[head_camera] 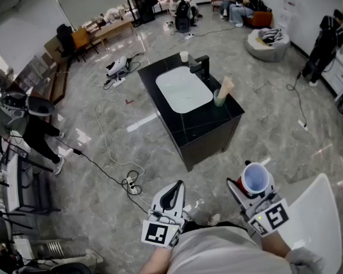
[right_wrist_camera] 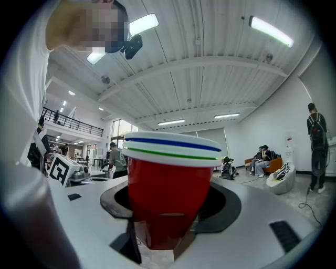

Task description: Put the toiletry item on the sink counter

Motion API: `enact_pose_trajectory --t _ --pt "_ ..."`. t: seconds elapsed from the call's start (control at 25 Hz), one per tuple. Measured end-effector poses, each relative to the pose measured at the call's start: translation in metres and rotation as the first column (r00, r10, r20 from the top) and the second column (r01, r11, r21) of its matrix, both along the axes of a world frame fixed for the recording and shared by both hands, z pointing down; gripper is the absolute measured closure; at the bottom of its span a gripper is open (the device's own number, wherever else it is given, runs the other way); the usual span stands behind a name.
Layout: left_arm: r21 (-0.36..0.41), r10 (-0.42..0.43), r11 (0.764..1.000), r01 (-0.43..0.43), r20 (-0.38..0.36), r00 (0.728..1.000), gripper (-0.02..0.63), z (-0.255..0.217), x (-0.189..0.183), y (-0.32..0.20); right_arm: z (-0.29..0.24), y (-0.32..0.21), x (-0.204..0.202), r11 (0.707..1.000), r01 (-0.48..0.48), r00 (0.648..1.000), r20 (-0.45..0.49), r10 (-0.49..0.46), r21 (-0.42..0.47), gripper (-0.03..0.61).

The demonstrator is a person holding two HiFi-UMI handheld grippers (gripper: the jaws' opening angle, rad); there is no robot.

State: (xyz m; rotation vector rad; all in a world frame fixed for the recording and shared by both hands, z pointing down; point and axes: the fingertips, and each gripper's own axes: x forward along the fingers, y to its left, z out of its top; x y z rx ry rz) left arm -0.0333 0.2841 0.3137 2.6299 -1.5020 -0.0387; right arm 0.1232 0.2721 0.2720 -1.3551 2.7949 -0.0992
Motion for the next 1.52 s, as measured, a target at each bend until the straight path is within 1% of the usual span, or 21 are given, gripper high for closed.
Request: enact_pose_trajectory --t 0.2,0.32,0.44,0.68,0.8,0.96,1.2,1.32,1.52 --pt "-0.013 -0.007 1.0 0.007 -0.015 1.0 0.611 0.001 -0.001 -0.001 -0.001 -0.002 -0.003 1.0 0.01 1.0 -0.01 -0.01 0.01 0.278" --pt "0.006 -0.01 1.0 0.01 -0.005 1.0 0.611 -0.001 -0.004 -0.002 0.0 -0.004 -0.007 1.0 0.013 1.0 -0.017 -0.013 0.01 0.278" --pt "0.002 -0.017 1.0 0.017 -0.007 1.0 0.611 0.001 -0.007 -0.005 0.003 -0.006 -0.011 1.0 0.022 1.0 -0.019 -0.022 0.004 0.278" --pt "-0.004 -0.019 1.0 0.019 0.002 1.0 0.611 0.005 -0.01 -0.009 0.002 -0.011 -0.009 1.0 0.016 1.0 0.007 -0.016 0.002 0.278" --pt "-0.008 -0.027 1.0 0.027 -0.009 1.0 0.611 0.004 -0.006 -0.012 0.003 -0.011 -0.002 1.0 0.017 1.0 0.011 -0.017 -0.006 0.278" --pt "0.001 -0.042 0.999 0.042 0.002 0.999 0.611 0.002 0.004 -0.012 0.0 -0.01 0.012 1.0 0.024 1.0 0.015 -0.025 0.01 0.278" --pt "0.035 -0.1 0.994 0.099 0.013 0.995 0.611 -0.002 0.017 -0.008 0.009 -0.002 0.043 0.999 0.047 0.999 0.012 -0.047 0.014 0.278" --pt "0.023 -0.121 0.992 0.12 0.013 0.993 0.611 -0.002 0.024 -0.007 0.01 -0.001 0.055 0.998 0.05 0.998 0.032 -0.05 0.025 0.278" --pt "0.028 -0.107 0.994 0.106 0.033 0.994 0.611 -0.008 0.041 -0.004 0.005 0.004 0.066 0.998 0.053 0.997 0.046 -0.054 0.035 0.278"
